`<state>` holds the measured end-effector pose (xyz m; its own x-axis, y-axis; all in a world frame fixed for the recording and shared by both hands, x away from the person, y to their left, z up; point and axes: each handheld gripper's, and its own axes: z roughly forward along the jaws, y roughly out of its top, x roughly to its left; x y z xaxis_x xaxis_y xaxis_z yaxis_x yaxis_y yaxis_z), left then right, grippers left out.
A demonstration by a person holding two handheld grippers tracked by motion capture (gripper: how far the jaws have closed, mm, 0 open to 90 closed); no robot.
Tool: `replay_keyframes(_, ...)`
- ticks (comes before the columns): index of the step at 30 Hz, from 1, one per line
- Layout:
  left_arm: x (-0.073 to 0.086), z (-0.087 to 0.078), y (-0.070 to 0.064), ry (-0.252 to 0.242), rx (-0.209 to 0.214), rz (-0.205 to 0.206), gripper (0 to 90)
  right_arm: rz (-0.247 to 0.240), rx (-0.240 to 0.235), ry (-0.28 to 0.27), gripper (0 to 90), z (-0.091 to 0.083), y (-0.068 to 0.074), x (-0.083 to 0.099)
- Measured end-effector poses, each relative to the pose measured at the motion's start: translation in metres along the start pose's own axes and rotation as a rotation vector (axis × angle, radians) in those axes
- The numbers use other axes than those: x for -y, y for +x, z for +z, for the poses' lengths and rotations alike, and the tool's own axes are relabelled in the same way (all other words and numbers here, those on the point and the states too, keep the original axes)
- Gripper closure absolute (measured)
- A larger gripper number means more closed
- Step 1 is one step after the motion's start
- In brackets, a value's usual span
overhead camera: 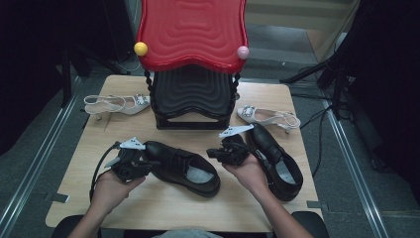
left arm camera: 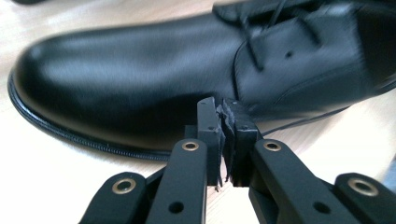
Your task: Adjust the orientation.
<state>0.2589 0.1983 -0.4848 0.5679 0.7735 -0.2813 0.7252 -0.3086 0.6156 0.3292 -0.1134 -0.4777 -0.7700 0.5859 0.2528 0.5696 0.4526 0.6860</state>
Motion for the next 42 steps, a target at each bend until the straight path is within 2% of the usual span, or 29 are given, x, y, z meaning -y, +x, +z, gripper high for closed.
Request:
replay_keyframes(1,0.0,0.0,0.0,0.0,0.0,0.0,87.2,0.0,0.0,0.0,90.0,0.0,0.0,0.0)
replay_keyframes(2,0.004,0.005,0.0,-0.018,0.02,-0.023,87.1,-0.007,-0.012,0.013,90.0,0.005,-0.001,0.001)
replay_keyframes(4,0.006,0.011,-0.002,-0.017,0.034,-0.026,87.0,0.002,-0.024,0.016,88.3,0.008,-0.002,0.002)
replay_keyframes(7,0.007,0.015,-0.003,-0.03,0.022,-0.022,86.7,0.015,-0.047,0.019,86.3,0.013,-0.002,0.006)
replay_keyframes(10,0.007,0.014,-0.001,-0.036,0.031,-0.022,87.0,0.017,-0.045,0.035,88.7,0.016,0.001,0.008)
replay_keyframes(12,0.008,0.015,-0.003,-0.037,0.022,-0.011,87.0,0.018,-0.045,0.03,89.2,0.016,0.002,0.009)
replay_keyframes(20,0.007,0.018,-0.004,-0.039,0.021,-0.014,88.2,0.023,-0.054,0.029,90.0,0.012,0.007,0.015)
replay_keyframes(23,0.006,0.02,-0.007,-0.037,0.024,-0.015,90.0,0.025,-0.043,0.034,90.0,0.009,0.011,0.018)
replay_keyframes(31,0.001,0.027,-0.008,-0.032,0.058,-0.025,90.0,0.054,-0.035,0.033,90.0,-0.002,0.017,0.031)
replay_keyframes(35,-0.006,0.033,-0.01,-0.024,0.069,-0.011,90.0,0.079,-0.033,0.028,90.0,-0.008,0.019,0.038)
replay_keyframes(37,-0.007,0.035,-0.01,-0.025,0.075,-0.013,90.0,0.078,-0.033,0.029,90.0,-0.009,0.019,0.039)
replay_keyframes(38,-0.011,0.038,-0.008,-0.017,0.091,-0.016,90.0,0.074,-0.024,0.03,90.0,-0.011,0.02,0.04)
replay_keyframes(42,-0.02,0.044,-0.006,-0.01,0.095,-0.004,90.0,0.084,-0.015,0.02,88.7,-0.012,0.018,0.039)
